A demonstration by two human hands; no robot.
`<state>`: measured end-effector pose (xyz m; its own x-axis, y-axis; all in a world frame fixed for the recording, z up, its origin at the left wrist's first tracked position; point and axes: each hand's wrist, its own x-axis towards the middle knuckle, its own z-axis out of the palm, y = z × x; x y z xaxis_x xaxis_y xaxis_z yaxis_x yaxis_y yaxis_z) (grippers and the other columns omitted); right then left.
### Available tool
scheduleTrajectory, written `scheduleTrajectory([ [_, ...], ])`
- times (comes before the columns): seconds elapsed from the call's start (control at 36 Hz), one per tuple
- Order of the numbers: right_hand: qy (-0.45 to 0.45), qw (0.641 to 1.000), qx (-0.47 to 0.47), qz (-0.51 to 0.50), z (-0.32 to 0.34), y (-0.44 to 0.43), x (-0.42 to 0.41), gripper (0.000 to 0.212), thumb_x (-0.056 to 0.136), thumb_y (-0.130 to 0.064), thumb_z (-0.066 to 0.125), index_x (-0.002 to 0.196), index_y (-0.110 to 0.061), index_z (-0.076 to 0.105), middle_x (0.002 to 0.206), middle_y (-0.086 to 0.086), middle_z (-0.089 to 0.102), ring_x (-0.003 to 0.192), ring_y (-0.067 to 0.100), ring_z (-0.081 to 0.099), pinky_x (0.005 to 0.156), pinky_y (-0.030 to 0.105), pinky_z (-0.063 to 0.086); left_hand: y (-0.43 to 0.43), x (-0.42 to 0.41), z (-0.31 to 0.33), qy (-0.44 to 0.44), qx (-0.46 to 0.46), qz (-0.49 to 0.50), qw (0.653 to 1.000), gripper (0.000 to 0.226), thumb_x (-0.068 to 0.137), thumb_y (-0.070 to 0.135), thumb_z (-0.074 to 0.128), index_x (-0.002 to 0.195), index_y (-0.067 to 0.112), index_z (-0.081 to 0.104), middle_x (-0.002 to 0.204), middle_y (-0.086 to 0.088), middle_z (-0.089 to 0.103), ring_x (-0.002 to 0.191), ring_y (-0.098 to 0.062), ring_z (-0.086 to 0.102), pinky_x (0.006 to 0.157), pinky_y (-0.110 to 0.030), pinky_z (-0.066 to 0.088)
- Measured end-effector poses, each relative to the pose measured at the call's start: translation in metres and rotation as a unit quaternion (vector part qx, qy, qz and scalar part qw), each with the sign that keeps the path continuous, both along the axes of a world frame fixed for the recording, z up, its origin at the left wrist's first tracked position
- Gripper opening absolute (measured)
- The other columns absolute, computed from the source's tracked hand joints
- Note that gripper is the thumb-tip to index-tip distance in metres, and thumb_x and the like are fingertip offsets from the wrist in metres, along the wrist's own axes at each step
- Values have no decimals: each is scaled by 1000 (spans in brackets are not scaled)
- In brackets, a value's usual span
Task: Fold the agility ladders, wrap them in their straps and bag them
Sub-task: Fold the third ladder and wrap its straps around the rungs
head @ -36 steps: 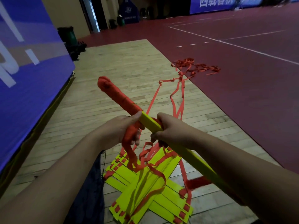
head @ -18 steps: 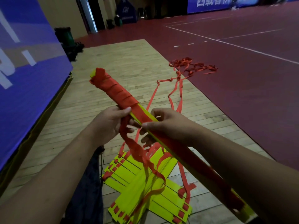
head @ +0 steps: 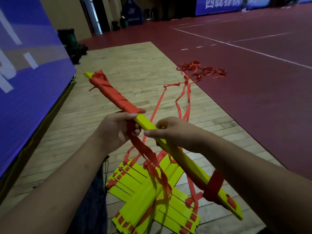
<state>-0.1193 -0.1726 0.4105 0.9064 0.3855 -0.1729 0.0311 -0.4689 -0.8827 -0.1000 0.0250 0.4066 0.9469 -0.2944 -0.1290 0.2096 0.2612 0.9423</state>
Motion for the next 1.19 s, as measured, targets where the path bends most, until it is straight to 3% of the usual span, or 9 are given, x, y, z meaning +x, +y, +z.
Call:
scheduleTrajectory([
  [0.17,14,999,24,17,-6,-5,0,31,87,-9,78,108,3,57,92,22,74,76,32,76,69,44,63,9,-3,-5,25,193,-104,975,22,91,14,58,106,-2,62,68,-13,63,71,-30,69,61,-30,57],
  [0.25,25,999,-7,27,-7,-6,0,25,91,-5,71,112,-3,57,91,16,74,64,22,74,56,30,59,8,-7,-10,51,245,-139,958,38,95,28,56,113,-6,57,66,-10,60,69,-31,68,63,-34,55],
  [0.36,-22,997,-64,24,-10,0,0,24,97,-20,67,114,-7,56,95,13,72,65,15,64,57,27,54,-3,-6,-15,31,219,-93,971,42,95,34,59,116,-3,61,66,-5,56,56,-21,59,58,-30,50],
  [0.5,-6,998,59,0,-5,2,-2,34,99,-34,61,111,-2,58,103,17,70,80,22,64,71,36,52,-5,-2,-10,21,95,-37,995,32,84,26,68,105,3,60,77,-6,56,62,-17,57,57,-22,50],
  [0.69,29,996,84,-15,-6,-1,0,31,91,-32,72,108,-7,62,94,10,71,77,17,65,74,37,53,-3,2,-9,2,8,-18,1000,32,83,10,52,111,-5,57,83,-16,62,68,-20,61,62,-24,52],
  [0.81,85,992,91,12,-1,-5,1,16,86,-18,78,89,-4,70,64,1,61,54,11,59,53,25,48,-5,2,-8,-29,67,-34,997,25,81,0,49,104,-8,56,78,-19,66,66,-24,68,58,-31,56],
  [0.92,90,990,109,-15,-5,-5,2,23,88,-2,74,107,0,61,88,20,67,69,33,72,62,37,60,-4,-4,-10,7,235,-98,967,19,102,10,44,107,-4,57,61,-12,55,56,-29,64,54,-31,52],
  [1.08,21,1000,-4,17,-14,4,-3,31,94,-10,67,119,-12,49,95,14,64,66,19,67,56,29,54,-15,-5,-18,4,262,-58,963,48,87,50,61,104,5,64,57,-3,51,48,-20,53,51,-29,47],
  [1.19,33,995,97,9,-7,2,-2,29,97,-23,64,114,-1,56,101,18,69,80,25,64,71,39,55,-16,-2,-13,-15,186,-5,982,31,96,34,53,94,5,63,67,-6,52,50,-20,53,49,-25,45],
])
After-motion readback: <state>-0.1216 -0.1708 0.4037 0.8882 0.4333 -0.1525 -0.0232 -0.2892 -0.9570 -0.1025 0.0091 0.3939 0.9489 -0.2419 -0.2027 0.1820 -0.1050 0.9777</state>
